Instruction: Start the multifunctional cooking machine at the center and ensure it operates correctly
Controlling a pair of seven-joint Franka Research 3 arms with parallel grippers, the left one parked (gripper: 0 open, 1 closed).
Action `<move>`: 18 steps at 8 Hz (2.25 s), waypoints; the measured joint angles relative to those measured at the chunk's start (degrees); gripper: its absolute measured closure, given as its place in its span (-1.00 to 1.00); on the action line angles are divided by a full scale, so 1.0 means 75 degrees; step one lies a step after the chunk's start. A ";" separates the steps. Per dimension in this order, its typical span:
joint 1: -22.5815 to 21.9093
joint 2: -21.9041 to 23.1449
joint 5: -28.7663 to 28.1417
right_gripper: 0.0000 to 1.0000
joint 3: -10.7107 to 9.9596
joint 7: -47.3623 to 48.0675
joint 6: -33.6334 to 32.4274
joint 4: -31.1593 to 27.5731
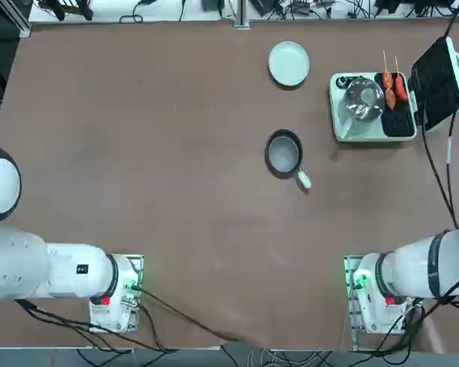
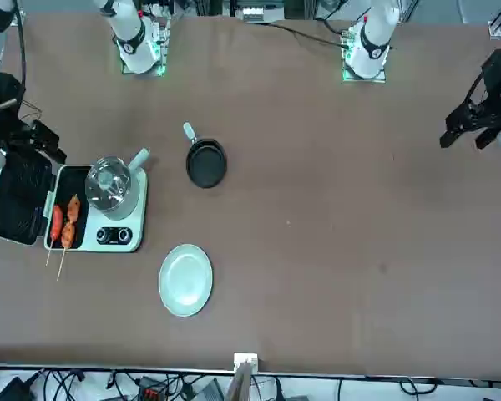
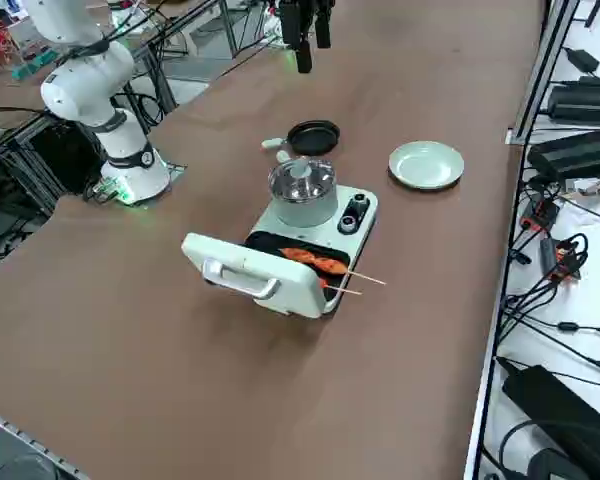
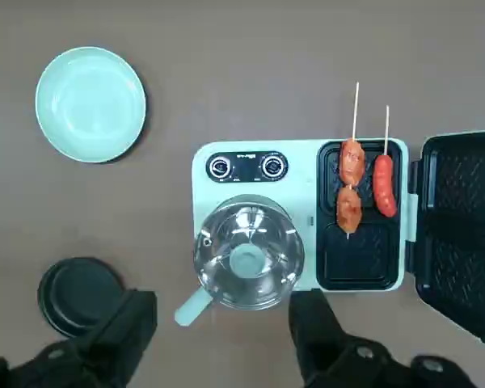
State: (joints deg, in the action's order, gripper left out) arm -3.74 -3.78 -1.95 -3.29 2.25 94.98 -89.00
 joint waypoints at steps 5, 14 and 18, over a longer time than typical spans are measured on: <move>-0.0018 -0.0083 -0.0021 -1.00 0.0041 -0.0039 0.0252 -0.0046; -0.0138 -0.2806 -0.0027 -0.69 0.0074 0.1286 0.3906 -0.1044; -0.0429 -0.3361 -0.0027 -0.50 0.0082 0.2245 0.4457 -0.1234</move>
State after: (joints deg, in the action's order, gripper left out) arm -6.95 -28.99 -2.15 -2.68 19.09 128.41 -98.26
